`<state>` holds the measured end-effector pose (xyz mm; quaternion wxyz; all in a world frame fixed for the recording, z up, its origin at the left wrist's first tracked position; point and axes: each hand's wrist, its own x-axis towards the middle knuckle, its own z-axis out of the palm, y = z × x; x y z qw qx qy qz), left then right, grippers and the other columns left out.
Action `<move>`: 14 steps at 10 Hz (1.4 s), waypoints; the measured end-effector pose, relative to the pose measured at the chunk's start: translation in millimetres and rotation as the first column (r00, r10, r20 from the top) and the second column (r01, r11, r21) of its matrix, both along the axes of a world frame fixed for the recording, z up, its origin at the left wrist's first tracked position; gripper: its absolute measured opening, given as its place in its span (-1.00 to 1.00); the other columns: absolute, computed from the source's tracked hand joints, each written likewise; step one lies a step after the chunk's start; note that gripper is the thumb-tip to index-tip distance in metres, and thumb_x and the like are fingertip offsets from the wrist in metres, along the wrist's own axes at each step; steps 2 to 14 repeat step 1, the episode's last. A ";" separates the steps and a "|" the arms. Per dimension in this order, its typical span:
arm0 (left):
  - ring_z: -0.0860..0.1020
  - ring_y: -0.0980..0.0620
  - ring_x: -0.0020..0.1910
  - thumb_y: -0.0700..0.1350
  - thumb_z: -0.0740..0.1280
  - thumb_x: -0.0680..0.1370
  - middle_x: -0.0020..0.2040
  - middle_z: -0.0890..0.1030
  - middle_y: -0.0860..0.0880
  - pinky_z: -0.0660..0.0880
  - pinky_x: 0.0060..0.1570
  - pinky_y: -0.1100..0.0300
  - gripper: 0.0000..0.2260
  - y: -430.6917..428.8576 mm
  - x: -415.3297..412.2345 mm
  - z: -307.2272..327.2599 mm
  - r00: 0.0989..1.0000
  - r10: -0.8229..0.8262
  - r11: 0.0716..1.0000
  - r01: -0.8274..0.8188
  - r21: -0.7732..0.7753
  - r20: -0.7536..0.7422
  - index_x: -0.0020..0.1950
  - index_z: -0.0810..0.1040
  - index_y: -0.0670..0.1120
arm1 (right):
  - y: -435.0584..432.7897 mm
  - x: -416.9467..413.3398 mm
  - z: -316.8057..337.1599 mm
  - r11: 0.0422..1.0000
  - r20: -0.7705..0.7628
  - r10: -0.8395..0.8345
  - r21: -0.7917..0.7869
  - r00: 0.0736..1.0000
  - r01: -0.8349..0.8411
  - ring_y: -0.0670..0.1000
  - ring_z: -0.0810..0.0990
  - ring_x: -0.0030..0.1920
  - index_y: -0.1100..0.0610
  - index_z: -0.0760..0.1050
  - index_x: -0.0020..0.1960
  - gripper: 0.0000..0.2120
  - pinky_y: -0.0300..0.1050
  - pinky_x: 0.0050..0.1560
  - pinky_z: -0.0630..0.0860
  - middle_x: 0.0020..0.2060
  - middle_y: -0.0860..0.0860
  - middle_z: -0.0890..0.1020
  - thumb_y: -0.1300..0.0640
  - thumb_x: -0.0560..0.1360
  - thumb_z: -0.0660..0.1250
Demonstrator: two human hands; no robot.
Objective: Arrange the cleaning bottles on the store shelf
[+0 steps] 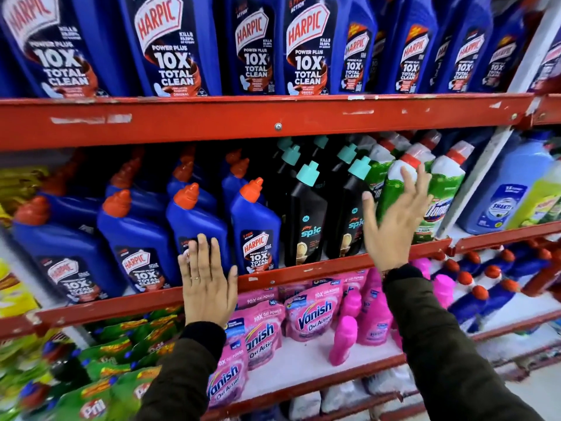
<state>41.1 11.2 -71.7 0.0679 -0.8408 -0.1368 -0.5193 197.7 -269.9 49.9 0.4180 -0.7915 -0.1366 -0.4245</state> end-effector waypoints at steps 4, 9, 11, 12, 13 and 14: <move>-0.22 -0.09 0.67 0.04 0.11 0.67 0.68 -0.22 -0.12 -0.22 0.64 -0.10 -0.34 -27.7 1.8 27.6 0.999 0.044 0.999 -0.043 -0.026 0.015 0.67 -0.05 -0.19 | 13.9 -12.9 5.2 0.992 0.086 0.077 -0.102 0.993 -0.068 0.24 0.04 0.73 0.16 0.22 0.64 -0.37 0.31 0.70 -0.16 0.70 0.20 0.13 -0.08 0.69 0.30; -0.22 -0.09 0.67 0.04 0.11 0.67 0.68 -0.22 -0.12 -0.22 0.64 -0.10 -0.34 -27.7 1.8 27.6 0.999 0.044 0.999 -0.043 -0.026 0.015 0.67 -0.05 -0.19 | 13.9 -12.9 5.2 0.992 0.086 0.077 -0.102 0.993 -0.068 0.24 0.04 0.73 0.16 0.22 0.64 -0.37 0.31 0.70 -0.16 0.70 0.20 0.13 -0.08 0.69 0.30; -0.22 -0.09 0.67 0.04 0.11 0.67 0.68 -0.22 -0.12 -0.22 0.64 -0.10 -0.34 -27.7 1.8 27.6 0.999 0.044 0.999 -0.043 -0.026 0.015 0.67 -0.05 -0.19 | 13.9 -12.9 5.2 0.992 0.086 0.077 -0.102 0.993 -0.068 0.24 0.04 0.73 0.16 0.22 0.64 -0.37 0.31 0.70 -0.16 0.70 0.20 0.13 -0.08 0.69 0.30; -0.22 -0.09 0.67 0.04 0.11 0.67 0.68 -0.22 -0.12 -0.22 0.64 -0.10 -0.34 -27.7 1.8 27.6 0.999 0.044 0.999 -0.043 -0.026 0.015 0.67 -0.05 -0.19 | 13.9 -12.9 5.2 0.992 0.086 0.077 -0.102 0.993 -0.068 0.24 0.04 0.73 0.16 0.22 0.64 -0.37 0.31 0.70 -0.16 0.70 0.20 0.13 -0.08 0.69 0.30; -0.22 -0.09 0.67 0.04 0.11 0.67 0.68 -0.22 -0.12 -0.22 0.64 -0.10 -0.34 -27.7 1.8 27.6 0.999 0.044 0.999 -0.043 -0.026 0.015 0.67 -0.05 -0.19 | 13.9 -12.9 5.2 0.992 0.086 0.077 -0.102 0.993 -0.068 0.24 0.04 0.73 0.16 0.22 0.64 -0.37 0.31 0.70 -0.16 0.70 0.20 0.13 -0.08 0.69 0.30; -0.22 -0.09 0.67 0.04 0.11 0.67 0.68 -0.22 -0.12 -0.22 0.64 -0.10 -0.34 -27.7 1.8 27.6 0.999 0.044 0.999 -0.043 -0.026 0.015 0.67 -0.05 -0.19 | 13.9 -12.9 5.2 0.992 0.086 0.077 -0.102 0.993 -0.068 0.24 0.04 0.73 0.16 0.22 0.64 -0.37 0.31 0.70 -0.16 0.70 0.20 0.13 -0.08 0.69 0.30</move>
